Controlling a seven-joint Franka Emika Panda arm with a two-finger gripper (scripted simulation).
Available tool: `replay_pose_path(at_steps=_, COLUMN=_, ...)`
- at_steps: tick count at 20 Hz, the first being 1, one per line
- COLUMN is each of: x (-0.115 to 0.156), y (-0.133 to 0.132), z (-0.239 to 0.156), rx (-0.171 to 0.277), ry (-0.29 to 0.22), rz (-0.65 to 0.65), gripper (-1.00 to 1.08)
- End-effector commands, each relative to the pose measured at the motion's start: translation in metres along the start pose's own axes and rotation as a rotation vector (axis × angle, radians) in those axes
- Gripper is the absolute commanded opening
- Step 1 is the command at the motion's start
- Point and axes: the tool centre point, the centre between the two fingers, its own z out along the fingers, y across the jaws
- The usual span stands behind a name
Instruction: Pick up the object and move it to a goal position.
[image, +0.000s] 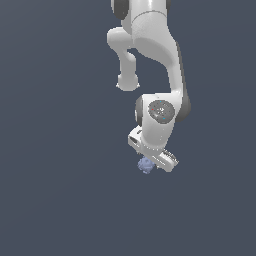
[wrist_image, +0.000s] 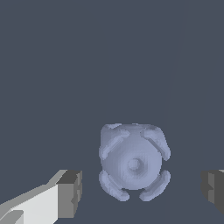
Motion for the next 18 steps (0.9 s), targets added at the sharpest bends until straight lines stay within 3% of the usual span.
replay_pose_path(at_steps=1, x=0.000, y=0.000, z=0.001, rx=0.000, ry=0.000, rz=0.000, gripper=1.00)
replay_pose_path(at_steps=11, x=-0.001, y=0.001, z=0.044, rx=0.000, ry=0.001, rz=0.004, gripper=1.00)
replay_pose_path(at_steps=17, x=0.000, y=0.000, z=0.050, rx=0.000, ry=0.001, rz=0.004, gripper=1.00)
replay_pose_path(at_steps=18, x=0.000, y=0.000, z=0.050, rx=0.000, ry=0.001, rz=0.004, gripper=-1.00)
